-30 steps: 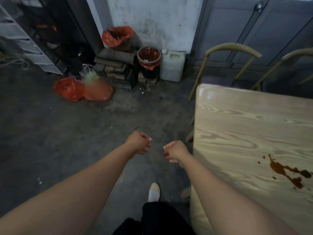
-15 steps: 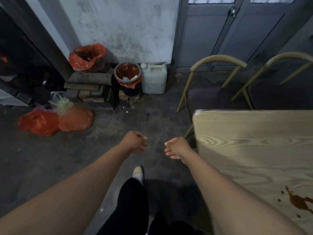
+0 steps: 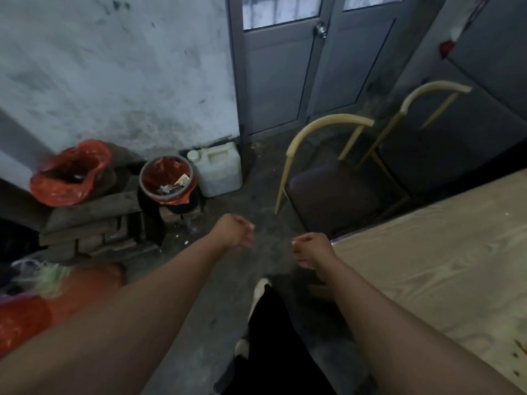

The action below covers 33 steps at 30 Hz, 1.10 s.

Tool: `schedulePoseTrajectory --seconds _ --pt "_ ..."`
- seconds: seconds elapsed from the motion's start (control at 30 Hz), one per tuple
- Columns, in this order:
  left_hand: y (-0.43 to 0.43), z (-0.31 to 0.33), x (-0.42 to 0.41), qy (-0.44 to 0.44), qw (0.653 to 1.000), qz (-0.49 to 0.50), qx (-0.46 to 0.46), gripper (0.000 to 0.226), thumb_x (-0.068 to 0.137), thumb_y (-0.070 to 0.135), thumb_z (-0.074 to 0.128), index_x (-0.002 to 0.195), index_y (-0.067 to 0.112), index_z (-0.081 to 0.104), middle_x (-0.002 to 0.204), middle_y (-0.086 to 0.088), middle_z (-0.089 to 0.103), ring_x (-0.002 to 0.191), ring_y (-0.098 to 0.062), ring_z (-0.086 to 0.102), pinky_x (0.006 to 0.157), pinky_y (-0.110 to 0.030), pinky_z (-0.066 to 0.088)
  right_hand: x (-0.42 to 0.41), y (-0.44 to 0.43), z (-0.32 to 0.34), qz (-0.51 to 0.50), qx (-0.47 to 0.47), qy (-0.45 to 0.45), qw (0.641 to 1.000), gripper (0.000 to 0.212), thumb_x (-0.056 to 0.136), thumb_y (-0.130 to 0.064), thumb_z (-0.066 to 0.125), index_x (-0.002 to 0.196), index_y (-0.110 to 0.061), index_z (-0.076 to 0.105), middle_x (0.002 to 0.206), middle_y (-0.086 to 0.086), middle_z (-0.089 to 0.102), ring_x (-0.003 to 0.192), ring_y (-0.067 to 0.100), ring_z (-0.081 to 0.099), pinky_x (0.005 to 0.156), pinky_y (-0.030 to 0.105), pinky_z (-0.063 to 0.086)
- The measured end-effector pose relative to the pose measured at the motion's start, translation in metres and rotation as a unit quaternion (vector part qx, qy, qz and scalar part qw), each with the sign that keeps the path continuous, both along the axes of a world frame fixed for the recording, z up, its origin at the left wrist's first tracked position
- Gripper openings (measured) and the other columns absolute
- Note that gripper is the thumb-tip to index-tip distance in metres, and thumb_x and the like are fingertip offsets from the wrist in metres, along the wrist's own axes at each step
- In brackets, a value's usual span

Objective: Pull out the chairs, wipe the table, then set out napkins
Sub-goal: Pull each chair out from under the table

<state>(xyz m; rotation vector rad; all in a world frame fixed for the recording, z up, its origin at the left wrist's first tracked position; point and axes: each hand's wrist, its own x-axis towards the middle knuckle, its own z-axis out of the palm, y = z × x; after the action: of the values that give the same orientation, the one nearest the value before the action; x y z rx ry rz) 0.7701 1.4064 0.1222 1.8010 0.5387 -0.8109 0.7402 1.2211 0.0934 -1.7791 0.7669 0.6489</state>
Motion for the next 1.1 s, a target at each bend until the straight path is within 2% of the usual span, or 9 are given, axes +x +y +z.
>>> schedulePoseTrajectory --seconds 0.2,0.3,0.47,0.57,0.63,0.7,0.8,0.93,1.1 --pt "0.002 -0.003 0.115 0.047 0.999 0.013 -0.024 0.022 0.1 0.011 0.043 0.082 0.013 0.054 0.074 -0.008 0.057 0.053 -0.018 0.059 0.051 -0.019 0.045 0.106 0.0 0.0 -0.073 0.034 0.023 0.996 0.024 0.094 -0.007 0.054 0.072 -0.015 0.055 0.076 0.008 0.059 0.06 0.016 0.055 0.061 0.029 0.05" --pt "0.004 -0.002 0.165 0.065 0.998 -0.01 -0.021 0.023 0.1 0.014 0.043 0.081 0.015 0.054 0.077 -0.008 0.058 0.046 -0.015 0.064 0.063 -0.02 0.039 0.158 0.005 0.007 -0.098 0.05 0.037 0.993 0.016 0.097 -0.009 0.051 0.081 -0.012 0.055 0.074 0.005 0.057 0.06 0.013 0.053 0.08 0.036 0.054" --pt "0.005 0.003 0.251 0.084 0.995 -0.045 -0.025 0.02 0.101 0.016 0.043 0.084 0.013 0.055 0.1 -0.014 0.061 0.088 -0.027 0.061 0.07 -0.023 0.041 0.239 0.012 0.024 -0.111 0.055 0.05 0.991 0.015 0.097 -0.008 0.049 0.104 -0.003 0.061 0.099 0.016 0.064 0.084 0.021 0.063 0.097 0.039 0.049" --pt "0.004 0.01 0.293 0.078 0.995 -0.062 -0.021 0.019 0.099 0.015 0.046 0.083 0.013 0.055 0.083 -0.008 0.062 0.067 -0.024 0.065 0.069 -0.024 0.042 0.279 0.013 0.025 -0.126 0.069 0.047 0.988 0.022 0.097 -0.009 0.051 0.116 -0.003 0.059 0.096 0.014 0.066 0.069 0.016 0.06 0.081 0.034 0.054" --pt "0.001 0.01 0.324 0.072 0.994 -0.077 -0.018 0.014 0.1 0.012 0.044 0.094 0.008 0.056 0.09 -0.01 0.063 0.076 -0.03 0.068 0.067 -0.026 0.042 0.306 0.011 0.019 -0.139 0.074 0.054 0.986 0.018 0.096 -0.011 0.052 0.112 -0.006 0.06 0.082 0.007 0.062 0.064 0.014 0.056 0.065 0.028 0.051" --pt "-0.003 0.008 0.356 0.063 0.993 -0.099 -0.004 0.013 0.1 0.01 0.043 0.1 0.008 0.055 0.099 -0.016 0.061 0.088 -0.035 0.066 0.065 -0.029 0.043 0.332 0.007 0.013 -0.152 0.072 0.064 0.984 0.015 0.096 -0.012 0.052 0.109 -0.008 0.059 0.085 0.006 0.063 0.068 0.014 0.058 0.065 0.028 0.05" --pt "-0.011 0.001 0.402 0.041 0.99 -0.136 0.004 0.011 0.1 0.013 0.045 0.096 0.01 0.055 0.078 -0.009 0.068 0.054 -0.019 0.065 0.065 -0.028 0.044 0.369 -0.001 0.002 -0.183 0.059 0.071 0.979 0.012 0.095 -0.013 0.054 0.104 -0.009 0.06 0.093 0.008 0.067 0.072 0.015 0.062 0.063 0.029 0.051" --pt "-0.026 -0.003 0.474 0.046 0.977 -0.205 0.026 0.013 0.101 0.016 0.043 0.098 0.013 0.055 0.08 -0.006 0.06 0.049 -0.011 0.065 0.064 -0.023 0.044 0.417 -0.01 -0.015 -0.236 0.042 0.08 0.967 0.008 0.094 -0.011 0.052 0.092 -0.009 0.06 0.081 0.007 0.065 0.059 0.012 0.057 0.053 0.023 0.046" --pt "-0.056 -0.001 0.56 0.069 0.951 -0.297 0.057 0.033 0.104 0.014 0.035 0.131 0.003 0.049 0.132 -0.022 0.056 0.118 -0.038 0.058 0.078 -0.036 0.048 0.465 -0.019 -0.028 -0.308 0.036 0.099 0.946 0.012 0.094 -0.009 0.051 0.094 -0.007 0.063 0.08 0.007 0.065 0.064 0.013 0.059 0.055 0.025 0.047"
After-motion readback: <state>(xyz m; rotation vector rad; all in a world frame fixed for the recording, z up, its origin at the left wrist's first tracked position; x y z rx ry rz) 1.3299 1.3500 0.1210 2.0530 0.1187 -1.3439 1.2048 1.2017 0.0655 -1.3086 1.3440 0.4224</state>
